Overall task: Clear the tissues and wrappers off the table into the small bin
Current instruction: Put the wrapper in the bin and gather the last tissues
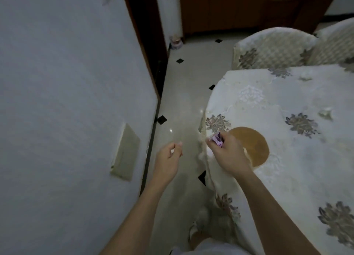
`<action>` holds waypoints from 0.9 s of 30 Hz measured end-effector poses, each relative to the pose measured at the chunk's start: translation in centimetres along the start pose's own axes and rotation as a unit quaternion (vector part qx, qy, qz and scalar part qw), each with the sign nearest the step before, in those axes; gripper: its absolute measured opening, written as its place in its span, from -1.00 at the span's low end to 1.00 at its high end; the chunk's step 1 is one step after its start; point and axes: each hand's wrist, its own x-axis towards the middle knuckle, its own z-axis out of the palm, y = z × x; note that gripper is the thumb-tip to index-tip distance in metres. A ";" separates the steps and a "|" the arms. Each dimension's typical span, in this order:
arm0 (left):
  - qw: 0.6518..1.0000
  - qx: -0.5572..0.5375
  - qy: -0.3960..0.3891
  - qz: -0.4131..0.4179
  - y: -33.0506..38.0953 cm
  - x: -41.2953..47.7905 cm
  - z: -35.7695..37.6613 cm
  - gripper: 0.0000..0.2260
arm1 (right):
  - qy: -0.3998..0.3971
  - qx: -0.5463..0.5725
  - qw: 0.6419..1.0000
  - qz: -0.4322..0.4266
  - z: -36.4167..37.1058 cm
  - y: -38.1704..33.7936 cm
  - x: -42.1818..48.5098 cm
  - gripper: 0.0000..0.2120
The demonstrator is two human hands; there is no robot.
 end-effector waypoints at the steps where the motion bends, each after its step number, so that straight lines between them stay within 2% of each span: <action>1: 1.000 0.013 -0.018 0.009 0.8 1.6 0.8 -0.64 | 0.013 -0.015 1.000 0.004 -0.6 0.2 1.0 -0.69; 6: 0.990 0.051 -0.115 0.068 4.5 7.6 5.0 -0.64 | 0.075 -0.103 0.991 0.029 -3.6 2.2 4.3 -0.72; 9: 0.969 0.099 -0.180 0.134 6.2 9.4 7.5 -0.68 | 0.110 -0.140 0.983 0.048 -5.5 3.5 4.4 -0.79; 12: 0.921 0.171 -0.242 0.253 7.0 10.8 9.8 -0.76 | 0.133 -0.209 0.964 0.098 -6.7 4.3 3.6 -0.90; 16: 0.832 0.251 -0.319 0.379 7.4 12.2 12.7 -0.88 | 0.172 -0.254 0.944 0.126 -6.6 5.8 2.7 -0.83; 19: 0.786 0.285 -0.346 0.426 7.0 12.8 14.0 -0.85 | 0.194 -0.293 0.928 0.126 -5.7 7.0 1.8 -0.81; 24: 0.735 0.335 -0.343 0.479 6.3 13.9 15.4 -0.84 | 0.208 -0.343 0.900 0.171 -4.6 7.1 2.1 -0.71; 27: 0.705 0.349 -0.375 0.491 6.4 14.4 15.6 -0.71 | 0.213 -0.343 0.896 0.184 -4.4 6.5 2.2 -0.64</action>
